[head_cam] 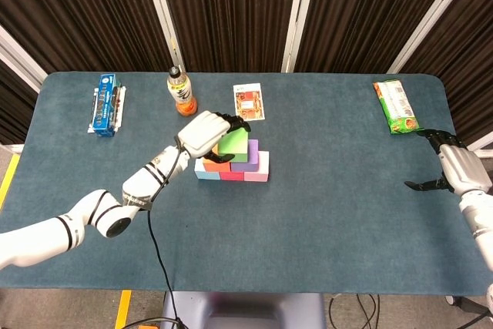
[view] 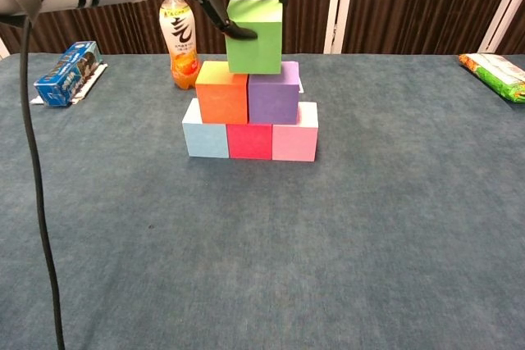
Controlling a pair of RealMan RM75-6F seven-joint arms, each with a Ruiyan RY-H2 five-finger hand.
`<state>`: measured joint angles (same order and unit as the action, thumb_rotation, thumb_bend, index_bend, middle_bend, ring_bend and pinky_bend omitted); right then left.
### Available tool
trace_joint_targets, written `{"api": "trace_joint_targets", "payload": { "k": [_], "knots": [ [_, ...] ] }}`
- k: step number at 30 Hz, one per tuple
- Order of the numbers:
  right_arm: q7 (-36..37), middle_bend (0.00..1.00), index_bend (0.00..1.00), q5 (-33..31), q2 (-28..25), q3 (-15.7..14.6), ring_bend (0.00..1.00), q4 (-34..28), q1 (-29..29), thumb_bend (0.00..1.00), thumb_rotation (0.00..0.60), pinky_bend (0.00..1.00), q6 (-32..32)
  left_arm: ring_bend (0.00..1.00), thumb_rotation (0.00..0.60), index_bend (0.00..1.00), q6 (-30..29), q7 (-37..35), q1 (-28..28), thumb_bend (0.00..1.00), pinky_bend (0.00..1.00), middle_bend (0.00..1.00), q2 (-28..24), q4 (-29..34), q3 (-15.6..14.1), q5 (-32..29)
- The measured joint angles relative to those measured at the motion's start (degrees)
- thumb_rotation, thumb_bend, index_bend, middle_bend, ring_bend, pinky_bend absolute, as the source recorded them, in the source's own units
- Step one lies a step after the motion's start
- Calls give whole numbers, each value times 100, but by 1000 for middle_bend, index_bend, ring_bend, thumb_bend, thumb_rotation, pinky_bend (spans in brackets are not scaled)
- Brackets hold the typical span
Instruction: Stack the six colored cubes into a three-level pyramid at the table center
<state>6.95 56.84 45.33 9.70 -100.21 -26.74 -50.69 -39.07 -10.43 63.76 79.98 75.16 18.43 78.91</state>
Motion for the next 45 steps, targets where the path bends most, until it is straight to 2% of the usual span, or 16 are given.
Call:
{"api": "trace_joint_targets", "payload": {
  "k": [14, 45],
  "knots": [
    [66, 186, 227, 6, 28, 48, 0, 122, 41, 68, 600, 0, 83, 344, 600, 350, 93, 130, 89, 340, 409, 339, 40, -17, -105, -448],
    [14, 186, 226, -58, 88, 112, 0, 203, 43, 68, 600, 0, 168, 343, 600, 339, 62, 200, 120, 337, 404, 333, 29, -51, -270, -680]
  ]
}}
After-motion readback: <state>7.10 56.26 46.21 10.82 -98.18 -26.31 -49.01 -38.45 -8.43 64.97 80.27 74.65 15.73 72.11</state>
